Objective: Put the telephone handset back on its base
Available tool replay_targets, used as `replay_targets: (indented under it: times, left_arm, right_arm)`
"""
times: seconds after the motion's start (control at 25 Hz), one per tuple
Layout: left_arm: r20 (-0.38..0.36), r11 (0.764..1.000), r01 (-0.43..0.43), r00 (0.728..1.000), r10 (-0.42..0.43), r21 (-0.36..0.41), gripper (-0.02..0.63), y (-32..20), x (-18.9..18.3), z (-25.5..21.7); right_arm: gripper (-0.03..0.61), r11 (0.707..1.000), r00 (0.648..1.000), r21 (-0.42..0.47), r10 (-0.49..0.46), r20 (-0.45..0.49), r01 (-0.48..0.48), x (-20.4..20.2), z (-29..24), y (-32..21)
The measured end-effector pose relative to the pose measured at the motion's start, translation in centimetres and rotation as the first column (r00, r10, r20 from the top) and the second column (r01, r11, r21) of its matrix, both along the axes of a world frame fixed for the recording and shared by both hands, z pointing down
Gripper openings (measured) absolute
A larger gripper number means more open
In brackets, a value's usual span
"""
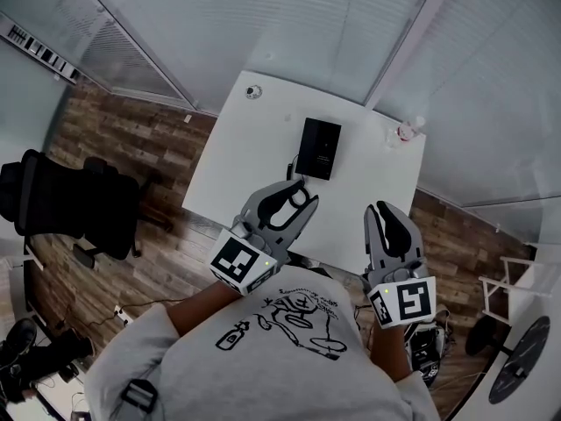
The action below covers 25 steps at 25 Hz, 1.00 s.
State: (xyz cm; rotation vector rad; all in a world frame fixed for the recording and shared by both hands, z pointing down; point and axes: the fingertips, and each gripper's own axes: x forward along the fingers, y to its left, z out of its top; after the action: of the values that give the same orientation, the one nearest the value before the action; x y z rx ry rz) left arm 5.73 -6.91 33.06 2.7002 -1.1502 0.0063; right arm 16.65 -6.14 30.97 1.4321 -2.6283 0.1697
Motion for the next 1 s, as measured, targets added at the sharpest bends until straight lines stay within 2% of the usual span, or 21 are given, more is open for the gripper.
replay_targets:
  times: [0.12, 0.28, 0.72, 1.0]
  left_arm:
    - [0.016, 1.000, -0.007, 1.000, 0.007, 0.022, 0.126, 0.4, 0.2, -0.9]
    - [0.002, 0.999, 0.007, 1.000, -0.007, 0.032, 0.126, 0.4, -0.1, -1.6]
    - [0.013, 0.999, -0.001, 1.000, 0.000, 0.036, 0.126, -0.8, -0.3, -1.6]
    - [-0.008, 0.999, 0.003, 1.000, -0.002, 0.040, 0.126, -1.3, -0.5, -1.7]
  right_arm:
    - [0.049, 1.000, 1.000, 0.011, -0.008, -0.003, 0.008, -0.1, -1.1, 0.5]
    - [0.049, 1.000, 1.000, 0.025, -0.009, -0.004, 0.009, -0.2, -1.7, 0.7]
    - [0.044, 0.999, 1.000, 0.038, 0.013, -0.029, -0.012, -0.5, -2.0, -0.3]
    - [0.044, 0.999, 1.000, 0.039, 0.014, -0.028, -0.012, -0.6, -2.1, -0.7]
